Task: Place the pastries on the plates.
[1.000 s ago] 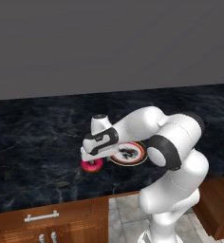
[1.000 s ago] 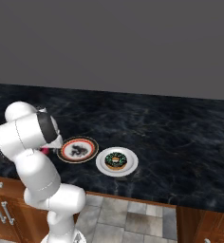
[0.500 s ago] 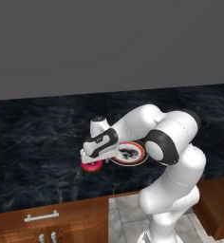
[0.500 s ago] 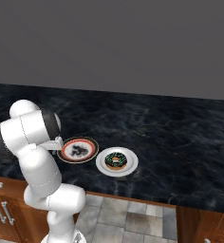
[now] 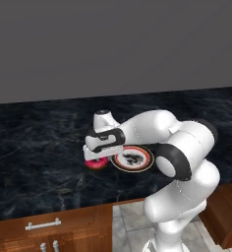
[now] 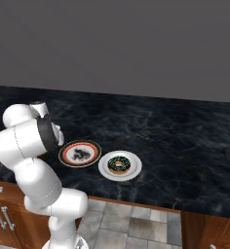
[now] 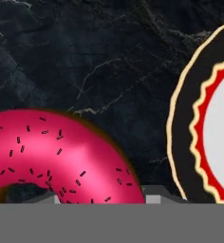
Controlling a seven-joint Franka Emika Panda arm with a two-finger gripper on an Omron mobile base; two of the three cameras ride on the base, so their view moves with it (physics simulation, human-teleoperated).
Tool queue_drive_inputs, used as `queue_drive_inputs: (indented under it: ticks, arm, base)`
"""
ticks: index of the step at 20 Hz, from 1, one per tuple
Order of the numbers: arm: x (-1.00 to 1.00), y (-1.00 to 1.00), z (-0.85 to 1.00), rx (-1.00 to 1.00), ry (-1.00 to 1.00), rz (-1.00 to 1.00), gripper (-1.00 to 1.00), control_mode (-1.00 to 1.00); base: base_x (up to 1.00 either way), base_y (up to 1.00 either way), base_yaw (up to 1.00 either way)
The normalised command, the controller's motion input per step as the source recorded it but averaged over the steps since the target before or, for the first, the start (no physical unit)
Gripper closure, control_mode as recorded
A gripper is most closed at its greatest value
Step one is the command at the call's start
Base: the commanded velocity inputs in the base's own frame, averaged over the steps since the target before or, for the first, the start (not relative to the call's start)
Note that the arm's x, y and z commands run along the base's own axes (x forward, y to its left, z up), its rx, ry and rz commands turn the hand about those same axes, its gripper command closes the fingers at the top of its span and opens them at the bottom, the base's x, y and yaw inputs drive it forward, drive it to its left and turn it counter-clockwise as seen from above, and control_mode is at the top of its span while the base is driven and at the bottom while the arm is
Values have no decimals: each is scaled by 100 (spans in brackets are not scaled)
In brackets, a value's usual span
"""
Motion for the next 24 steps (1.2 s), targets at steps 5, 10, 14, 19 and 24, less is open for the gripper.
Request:
queue_drive_inputs:
  ticks: [5, 10, 14, 19, 24]
  arm:
    - [6, -70, 58, -3, 0, 0, 100, -100]
    - [5, -94, 3, -4, 0, -1, 100, -100]
    - [8, -51, -6, -3, 0, 0, 100, -100]
    - [17, -20, -17, -1, 0, 0, 100, -100]
    - [35, -25, -25, 0, 0, 0, 100, -100]
  base:
    - [0, 0, 0]
    - [0, 0, 0]
    - [0, 0, 0]
    - [0, 0, 0]
    - [0, 0, 0]
